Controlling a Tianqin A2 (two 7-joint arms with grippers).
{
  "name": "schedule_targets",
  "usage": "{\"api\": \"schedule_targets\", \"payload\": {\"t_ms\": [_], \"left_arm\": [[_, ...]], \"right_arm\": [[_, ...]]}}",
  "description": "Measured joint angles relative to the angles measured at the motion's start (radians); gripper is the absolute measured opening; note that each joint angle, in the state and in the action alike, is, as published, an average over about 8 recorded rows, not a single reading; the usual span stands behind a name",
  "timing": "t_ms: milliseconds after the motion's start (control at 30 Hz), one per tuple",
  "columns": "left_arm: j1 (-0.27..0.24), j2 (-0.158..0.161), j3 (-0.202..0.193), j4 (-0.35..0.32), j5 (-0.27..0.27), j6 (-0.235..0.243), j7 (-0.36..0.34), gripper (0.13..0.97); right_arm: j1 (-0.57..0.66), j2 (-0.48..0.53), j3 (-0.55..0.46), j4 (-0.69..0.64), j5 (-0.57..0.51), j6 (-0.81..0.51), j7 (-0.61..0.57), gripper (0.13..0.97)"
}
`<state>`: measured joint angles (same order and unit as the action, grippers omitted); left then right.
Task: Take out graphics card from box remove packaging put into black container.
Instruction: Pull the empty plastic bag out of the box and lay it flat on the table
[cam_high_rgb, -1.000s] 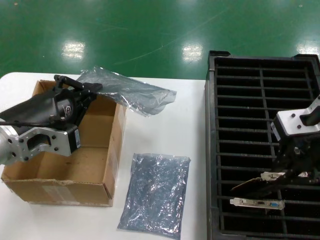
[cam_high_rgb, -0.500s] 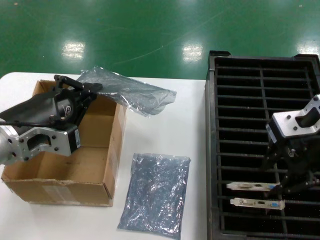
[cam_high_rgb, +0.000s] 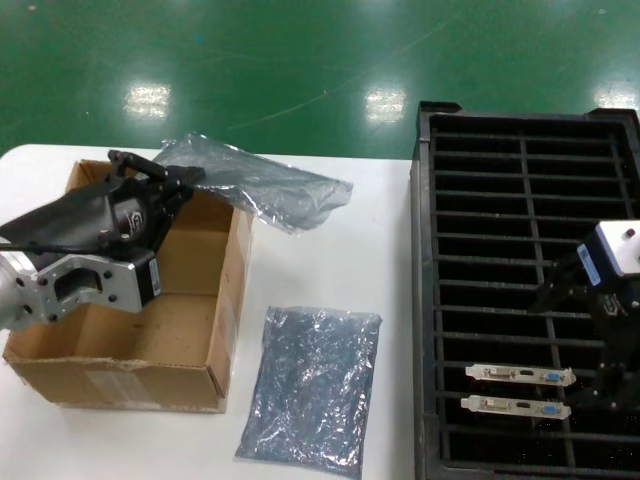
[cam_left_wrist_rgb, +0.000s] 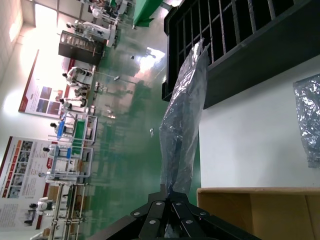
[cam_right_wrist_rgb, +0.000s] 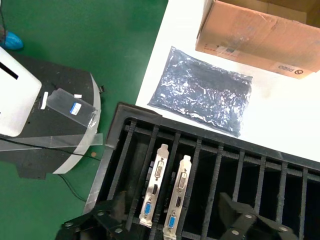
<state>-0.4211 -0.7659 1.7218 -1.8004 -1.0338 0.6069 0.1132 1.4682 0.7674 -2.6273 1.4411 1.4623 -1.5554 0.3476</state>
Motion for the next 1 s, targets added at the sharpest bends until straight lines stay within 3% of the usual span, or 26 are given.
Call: {"api": "schedule_targets", "payload": {"t_ms": [133, 233, 367, 567, 767, 867, 1000], "left_arm": [[-0.009, 0.019, -0.009, -0.010, 0.017, 0.027, -0.048, 0.138], [-0.026, 0.068, -0.037, -0.029, 0.046, 0.088, -0.135, 0.138], [-0.065, 0.190, -0.105, -0.062, 0.087, 0.223, -0.290, 0.138], [-0.130, 0.424, -0.226, -0.094, 0.137, 0.458, -0.526, 0.138], [-0.166, 0.638, -0.321, -0.108, 0.255, 0.656, -0.777, 0.138], [-0.161, 0.702, -0.330, -0.107, 0.321, 0.696, -0.901, 0.138], [-0.140, 0.739, -0.308, -0.096, 0.386, 0.698, -1.046, 0.138]], "right_arm": [[-0.001, 0.001, 0.001, 0.001, 0.000, 0.001, 0.000, 0.578], [-0.001, 0.001, 0.000, 0.001, 0.001, 0.001, 0.000, 0.656], [0.000, 0.002, 0.000, 0.001, 0.001, 0.001, 0.000, 0.727], [0.000, 0.002, -0.001, 0.001, 0.001, 0.001, 0.000, 0.841], [0.000, 0.002, -0.001, 0.001, 0.001, 0.002, 0.000, 0.902], [0.001, 0.002, -0.001, 0.001, 0.002, 0.002, 0.000, 0.934], [0.001, 0.002, -0.002, 0.001, 0.002, 0.002, 0.000, 0.950]]}}
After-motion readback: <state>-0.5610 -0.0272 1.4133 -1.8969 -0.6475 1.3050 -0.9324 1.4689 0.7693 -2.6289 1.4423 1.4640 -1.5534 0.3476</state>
